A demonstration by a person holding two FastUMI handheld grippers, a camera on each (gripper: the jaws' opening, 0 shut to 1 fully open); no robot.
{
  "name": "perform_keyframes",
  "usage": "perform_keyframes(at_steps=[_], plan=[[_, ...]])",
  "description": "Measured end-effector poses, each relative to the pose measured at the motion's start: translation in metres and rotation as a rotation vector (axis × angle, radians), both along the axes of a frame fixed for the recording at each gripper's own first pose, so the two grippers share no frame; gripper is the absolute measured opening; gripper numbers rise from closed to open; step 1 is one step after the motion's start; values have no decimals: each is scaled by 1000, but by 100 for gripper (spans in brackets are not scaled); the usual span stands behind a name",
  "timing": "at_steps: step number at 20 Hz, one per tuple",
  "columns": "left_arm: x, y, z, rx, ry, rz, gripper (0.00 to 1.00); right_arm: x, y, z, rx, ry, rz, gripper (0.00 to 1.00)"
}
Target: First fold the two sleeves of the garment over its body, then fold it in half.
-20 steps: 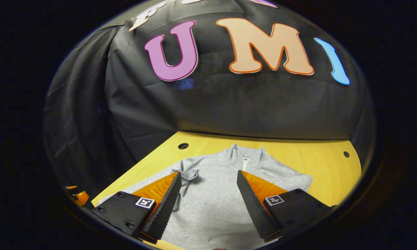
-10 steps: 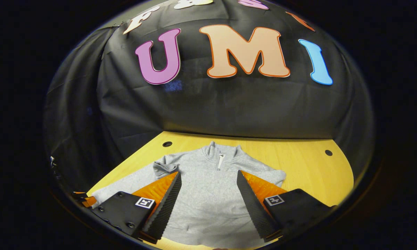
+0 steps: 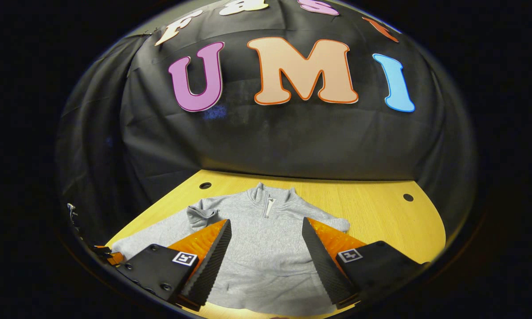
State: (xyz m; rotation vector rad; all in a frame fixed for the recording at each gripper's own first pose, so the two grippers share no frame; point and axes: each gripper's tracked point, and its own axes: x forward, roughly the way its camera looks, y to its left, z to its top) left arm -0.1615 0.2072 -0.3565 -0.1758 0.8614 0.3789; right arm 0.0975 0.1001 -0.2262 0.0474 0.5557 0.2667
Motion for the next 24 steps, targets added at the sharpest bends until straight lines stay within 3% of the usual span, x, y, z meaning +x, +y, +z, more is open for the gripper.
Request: perform_keyframes(at_steps=[2, 6, 8, 14, 24], plan=[[4, -2, 2, -14, 10, -13, 90, -2, -6, 3, 2, -10, -6, 99], [11, -5, 1, -64, 10, 28, 17, -3, -28, 13, -23, -48, -19, 99], [12, -6, 1, -84, 12, 50, 4, -6, -38, 17, -28, -57, -25, 96], [27, -5, 18, -76, 12, 58, 0, -18, -66, 20, -43, -64, -30, 99], [110, -18, 92, -31, -111, -8, 0, -34, -96, 24, -21, -80, -39, 96]])
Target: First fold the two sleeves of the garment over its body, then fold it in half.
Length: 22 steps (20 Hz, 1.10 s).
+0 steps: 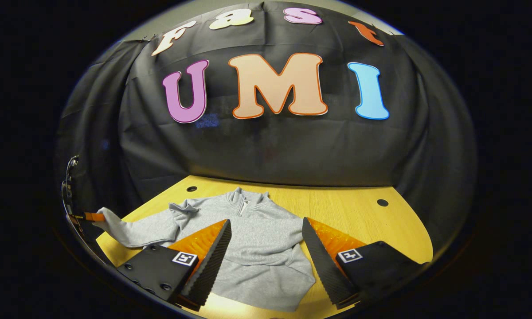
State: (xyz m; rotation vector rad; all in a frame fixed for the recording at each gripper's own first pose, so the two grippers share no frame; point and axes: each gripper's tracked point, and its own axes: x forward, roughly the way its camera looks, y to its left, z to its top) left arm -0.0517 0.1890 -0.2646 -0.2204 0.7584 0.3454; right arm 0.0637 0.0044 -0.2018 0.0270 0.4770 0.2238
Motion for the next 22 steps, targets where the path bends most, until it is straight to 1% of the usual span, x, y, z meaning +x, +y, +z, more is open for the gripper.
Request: perform_keyframes(at_steps=[3, 4, 9, 15, 16, 17, 18, 22], plan=[[33, -18, 23, 37, -48, -69, 0, -10, -13, -1, 5, 2, -11, 96], [45, -25, 30, 42, -62, -89, 0, -13, -17, -1, 3, 2, -17, 99], [97, -60, 64, 48, -144, -165, 0, -28, -46, -6, 14, 22, -62, 99], [144, -100, 104, 77, -221, -261, 0, -42, -72, -13, 31, 45, -118, 99], [150, -104, 108, 82, -235, -276, 0, -44, -77, -13, 33, 46, -124, 96], [159, -114, 115, 84, -248, -291, 0, -47, -82, -13, 32, 46, -131, 96], [168, -124, 122, 82, -262, -306, 0, -50, -85, -15, 34, 47, -138, 99], [196, -176, 143, 61, -315, -385, 0, -68, -96, -22, 43, 61, -170, 99]])
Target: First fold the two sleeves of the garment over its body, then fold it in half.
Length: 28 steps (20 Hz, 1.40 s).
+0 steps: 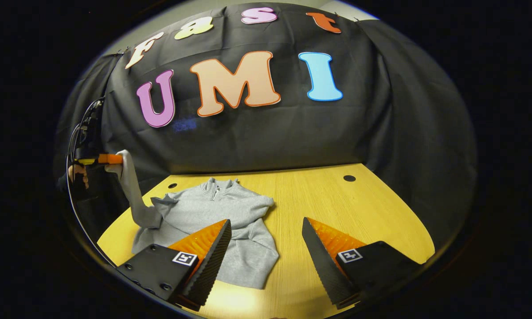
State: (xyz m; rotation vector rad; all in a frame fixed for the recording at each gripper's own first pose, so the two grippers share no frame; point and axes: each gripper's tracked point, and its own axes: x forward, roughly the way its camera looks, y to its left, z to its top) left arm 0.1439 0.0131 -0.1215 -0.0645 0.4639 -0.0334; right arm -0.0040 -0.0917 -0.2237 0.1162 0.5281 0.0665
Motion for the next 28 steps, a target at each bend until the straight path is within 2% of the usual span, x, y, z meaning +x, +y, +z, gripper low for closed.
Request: perform_keyframes(at_steps=[7, 10, 11, 12, 13, 17, 22, 23, 28], plan=[[21, -112, -1, -25, -9, -172, 0, -23, -36, -7, -8, 28, -69, 96], [22, -159, -8, -29, 3, -248, 1, -29, -48, -8, -17, 37, -89, 99], [23, -174, -12, -36, 7, -272, 0, -31, -52, -9, -19, 42, -94, 96], [22, -189, -16, -42, 13, -292, 0, -33, -55, -9, -20, 47, -98, 99], [16, -196, -22, -45, 21, -312, 0, -35, -59, -11, -22, 50, -101, 96], [6, -239, -45, -50, 68, -370, 0, -37, -71, -15, -32, 61, -104, 99], [-18, -288, -81, -40, 128, -449, 2, -41, -82, -20, -28, 81, -103, 96], [-21, -297, -88, -31, 140, -463, 0, -42, -83, -20, -29, 85, -99, 99], [-33, -324, -124, 10, 204, -474, 0, -41, -90, -23, -34, 101, -69, 96]])
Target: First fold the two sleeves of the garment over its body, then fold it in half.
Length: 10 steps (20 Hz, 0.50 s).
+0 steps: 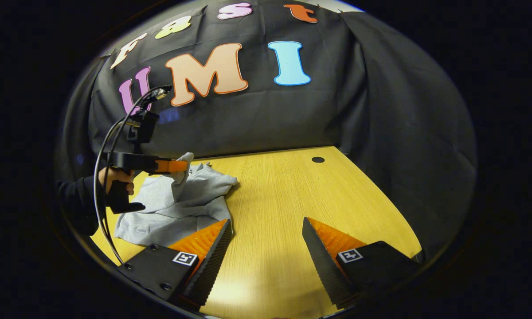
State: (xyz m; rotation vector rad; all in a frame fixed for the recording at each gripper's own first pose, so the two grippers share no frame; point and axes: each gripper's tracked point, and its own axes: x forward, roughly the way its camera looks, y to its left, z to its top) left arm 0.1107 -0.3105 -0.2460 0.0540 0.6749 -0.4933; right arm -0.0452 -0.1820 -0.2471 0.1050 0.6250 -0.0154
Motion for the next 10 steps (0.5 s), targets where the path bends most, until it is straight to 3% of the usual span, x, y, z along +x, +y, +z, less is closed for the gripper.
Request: perform_keyframes(at_steps=[3, 4, 5, 10], plan=[[-8, -16, -15, -38, 60, -10, 4, 2, -2, -1, 13, 1, 15, 96], [-14, -23, -19, -71, 85, -26, 12, 4, -2, 0, 19, 0, 20, 99], [-18, -28, -16, -96, 94, -33, 12, 6, -1, -1, 30, 1, 25, 96], [-14, -9, 17, -114, -28, 48, 99, 23, 0, 4, 50, -20, 46, 96]])
